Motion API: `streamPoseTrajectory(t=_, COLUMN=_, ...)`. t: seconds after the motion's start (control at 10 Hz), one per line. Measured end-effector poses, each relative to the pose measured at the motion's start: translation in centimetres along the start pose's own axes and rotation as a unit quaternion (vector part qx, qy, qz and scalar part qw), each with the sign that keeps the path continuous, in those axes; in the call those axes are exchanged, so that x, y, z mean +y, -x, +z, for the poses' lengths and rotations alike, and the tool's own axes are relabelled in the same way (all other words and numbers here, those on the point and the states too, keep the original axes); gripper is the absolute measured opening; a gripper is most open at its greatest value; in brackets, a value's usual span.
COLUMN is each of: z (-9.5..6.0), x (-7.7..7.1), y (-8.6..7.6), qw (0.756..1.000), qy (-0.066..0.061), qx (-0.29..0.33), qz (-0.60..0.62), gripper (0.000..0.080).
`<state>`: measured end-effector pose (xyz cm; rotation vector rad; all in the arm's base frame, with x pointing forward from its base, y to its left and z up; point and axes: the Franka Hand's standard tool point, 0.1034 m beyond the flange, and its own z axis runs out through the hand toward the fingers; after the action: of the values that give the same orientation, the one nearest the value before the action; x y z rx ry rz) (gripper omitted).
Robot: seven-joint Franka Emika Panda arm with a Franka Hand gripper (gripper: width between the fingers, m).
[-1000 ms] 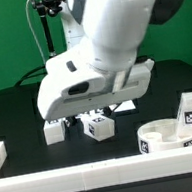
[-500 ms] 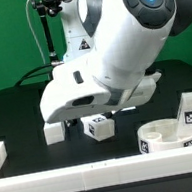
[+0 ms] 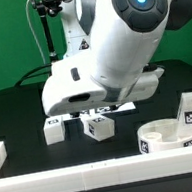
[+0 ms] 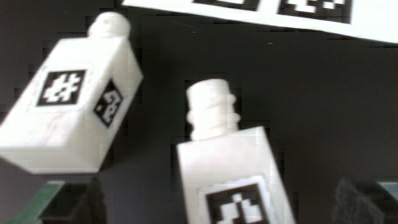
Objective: Assemble stool
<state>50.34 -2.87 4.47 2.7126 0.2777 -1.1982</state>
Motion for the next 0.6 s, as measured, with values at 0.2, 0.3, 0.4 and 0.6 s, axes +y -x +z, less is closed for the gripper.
streamPoseTrajectory(t=0.2, z=0.0, x=0.0, y=0.0, qw=1.0, qy=0.0, qx=0.0, qz=0.0, gripper=0.0649)
streamPoseTrajectory(t=0.3, z=0.1, x=0.0, y=0.0, qw=1.0, qy=-0.001, qx=0.0, qz=0.0, gripper=0.0649)
streamPoseTrajectory(t=0.4, z=0.3, x=-0.5, y=0.0, qw=1.0, qy=-0.017, qx=-0.002, qz=-0.006, gripper=0.0649)
streamPoseTrajectory(t=0.6, z=-0.1, x=-1.7, y=-0.2, qw=0.999, qy=-0.04, qx=0.008, qz=-0.018, gripper=0.0649)
